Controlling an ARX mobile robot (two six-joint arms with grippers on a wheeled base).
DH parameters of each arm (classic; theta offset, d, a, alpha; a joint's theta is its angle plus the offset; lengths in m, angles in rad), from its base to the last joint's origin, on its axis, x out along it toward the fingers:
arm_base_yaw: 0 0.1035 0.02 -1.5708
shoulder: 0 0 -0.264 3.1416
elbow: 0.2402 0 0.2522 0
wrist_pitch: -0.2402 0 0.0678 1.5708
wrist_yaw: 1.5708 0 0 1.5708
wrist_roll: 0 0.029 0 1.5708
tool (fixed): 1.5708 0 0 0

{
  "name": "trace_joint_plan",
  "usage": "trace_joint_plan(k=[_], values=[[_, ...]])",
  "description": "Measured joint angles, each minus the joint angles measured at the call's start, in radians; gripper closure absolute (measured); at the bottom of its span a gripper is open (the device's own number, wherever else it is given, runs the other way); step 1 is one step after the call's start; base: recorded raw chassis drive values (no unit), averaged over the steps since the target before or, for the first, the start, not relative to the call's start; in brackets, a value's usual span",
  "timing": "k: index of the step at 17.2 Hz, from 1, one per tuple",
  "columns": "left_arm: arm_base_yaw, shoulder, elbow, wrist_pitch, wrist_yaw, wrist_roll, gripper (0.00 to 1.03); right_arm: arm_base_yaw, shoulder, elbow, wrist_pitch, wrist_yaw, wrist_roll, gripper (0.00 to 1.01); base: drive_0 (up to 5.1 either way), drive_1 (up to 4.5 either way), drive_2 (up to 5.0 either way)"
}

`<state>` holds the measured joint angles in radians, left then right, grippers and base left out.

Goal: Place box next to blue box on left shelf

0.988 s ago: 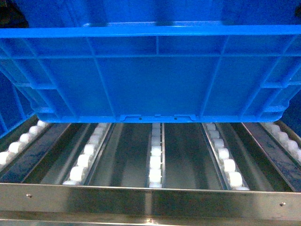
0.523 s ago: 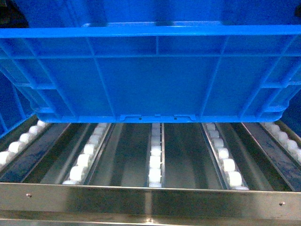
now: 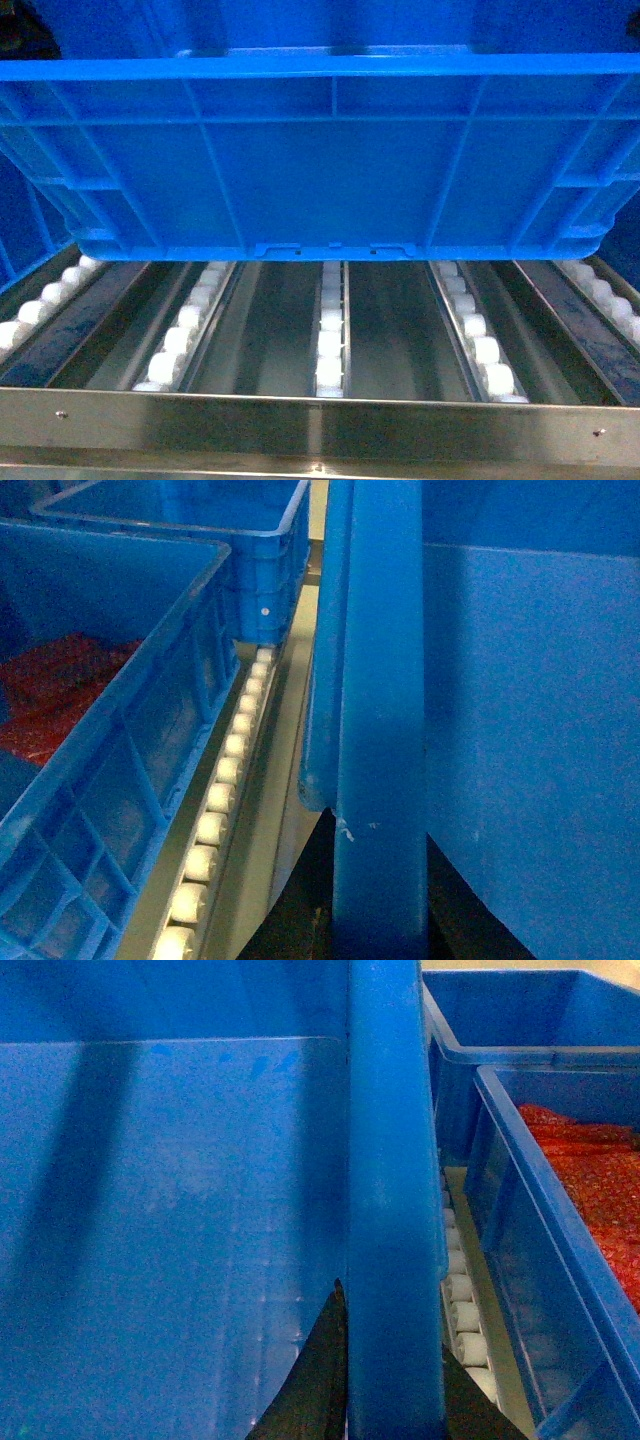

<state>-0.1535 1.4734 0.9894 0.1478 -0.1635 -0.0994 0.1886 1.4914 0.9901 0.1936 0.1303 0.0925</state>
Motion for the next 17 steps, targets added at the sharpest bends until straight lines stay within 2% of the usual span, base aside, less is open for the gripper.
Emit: trace_joint_plan(k=[17], values=[[0.000,0.000,0.000,0.000,0.000,0.000,0.95,0.000,0.000,0.000,0.000,0.000,0.000,0.93,0.0,0.00,0.0]])
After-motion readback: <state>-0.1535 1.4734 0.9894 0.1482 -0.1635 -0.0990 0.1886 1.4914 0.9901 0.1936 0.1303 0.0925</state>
